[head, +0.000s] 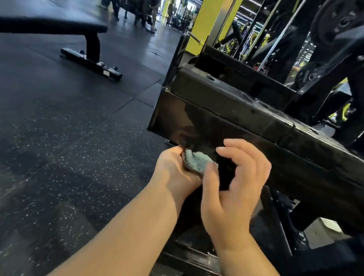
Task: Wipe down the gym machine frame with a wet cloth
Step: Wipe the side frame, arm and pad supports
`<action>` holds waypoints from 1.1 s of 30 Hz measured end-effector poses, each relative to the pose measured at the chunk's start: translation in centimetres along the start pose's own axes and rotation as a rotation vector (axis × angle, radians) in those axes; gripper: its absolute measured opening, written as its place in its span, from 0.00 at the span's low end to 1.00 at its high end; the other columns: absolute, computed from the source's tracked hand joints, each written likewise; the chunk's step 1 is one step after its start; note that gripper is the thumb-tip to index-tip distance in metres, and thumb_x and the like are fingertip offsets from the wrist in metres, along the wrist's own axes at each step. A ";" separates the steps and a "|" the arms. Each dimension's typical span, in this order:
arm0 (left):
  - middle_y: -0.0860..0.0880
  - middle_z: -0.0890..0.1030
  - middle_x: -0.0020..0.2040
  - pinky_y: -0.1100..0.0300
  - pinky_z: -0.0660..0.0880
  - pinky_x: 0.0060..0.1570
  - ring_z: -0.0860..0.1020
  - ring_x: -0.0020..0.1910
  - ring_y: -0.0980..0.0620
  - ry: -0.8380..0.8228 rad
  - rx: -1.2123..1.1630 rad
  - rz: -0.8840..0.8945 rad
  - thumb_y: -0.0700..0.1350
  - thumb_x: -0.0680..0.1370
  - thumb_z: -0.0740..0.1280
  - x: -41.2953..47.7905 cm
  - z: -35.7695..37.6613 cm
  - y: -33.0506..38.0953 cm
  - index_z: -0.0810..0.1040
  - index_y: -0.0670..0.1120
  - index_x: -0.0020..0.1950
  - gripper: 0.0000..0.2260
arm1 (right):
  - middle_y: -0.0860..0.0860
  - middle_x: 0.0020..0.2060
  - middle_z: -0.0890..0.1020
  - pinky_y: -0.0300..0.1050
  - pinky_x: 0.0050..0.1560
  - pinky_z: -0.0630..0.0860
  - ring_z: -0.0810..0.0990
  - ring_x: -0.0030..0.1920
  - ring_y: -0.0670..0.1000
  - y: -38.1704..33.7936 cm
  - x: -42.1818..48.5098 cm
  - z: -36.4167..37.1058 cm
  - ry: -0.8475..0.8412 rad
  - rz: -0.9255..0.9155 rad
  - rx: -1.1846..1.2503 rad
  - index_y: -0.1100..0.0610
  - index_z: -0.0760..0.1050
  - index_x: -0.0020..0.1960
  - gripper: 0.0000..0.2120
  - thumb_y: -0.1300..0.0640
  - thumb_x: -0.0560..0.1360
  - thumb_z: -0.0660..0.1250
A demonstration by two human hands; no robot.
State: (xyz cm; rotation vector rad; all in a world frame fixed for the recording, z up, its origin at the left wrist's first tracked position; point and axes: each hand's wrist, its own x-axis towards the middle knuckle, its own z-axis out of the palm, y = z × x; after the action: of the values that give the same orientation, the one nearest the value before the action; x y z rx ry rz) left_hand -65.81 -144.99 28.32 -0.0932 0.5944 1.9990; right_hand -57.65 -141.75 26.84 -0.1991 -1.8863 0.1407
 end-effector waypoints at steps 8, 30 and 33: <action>0.37 0.82 0.51 0.49 0.79 0.34 0.82 0.40 0.40 -0.028 -0.398 0.001 0.45 0.81 0.56 2.8 -2.5 6.4 0.79 0.37 0.54 0.15 | 0.55 0.51 0.79 0.45 0.56 0.68 0.75 0.53 0.56 0.9 9.4 2.0 -0.241 -0.318 -0.164 0.61 0.80 0.48 0.07 0.61 0.73 0.65; 0.56 0.78 0.58 0.66 0.66 0.52 0.73 0.53 0.59 0.418 0.783 0.035 0.44 0.82 0.58 0.0 2.0 12.0 0.78 0.56 0.59 0.12 | 0.41 0.37 0.75 0.29 0.38 0.66 0.73 0.38 0.40 -0.7 18.1 4.0 -0.670 0.735 -0.233 0.49 0.75 0.48 0.08 0.62 0.76 0.62; 0.52 0.80 0.54 0.73 0.67 0.38 0.73 0.45 0.58 0.480 0.985 0.120 0.42 0.82 0.56 -1.1 3.5 12.1 0.78 0.54 0.61 0.14 | 0.43 0.39 0.74 0.26 0.38 0.64 0.69 0.36 0.43 -0.8 17.8 4.5 -0.677 0.606 -0.300 0.53 0.77 0.47 0.08 0.64 0.74 0.63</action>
State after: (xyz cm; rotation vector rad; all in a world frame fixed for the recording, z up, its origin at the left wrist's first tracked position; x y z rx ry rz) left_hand -74.91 -148.85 36.19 0.0727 1.8548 1.5852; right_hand -67.53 -138.81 42.07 -1.0364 -2.4566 0.3705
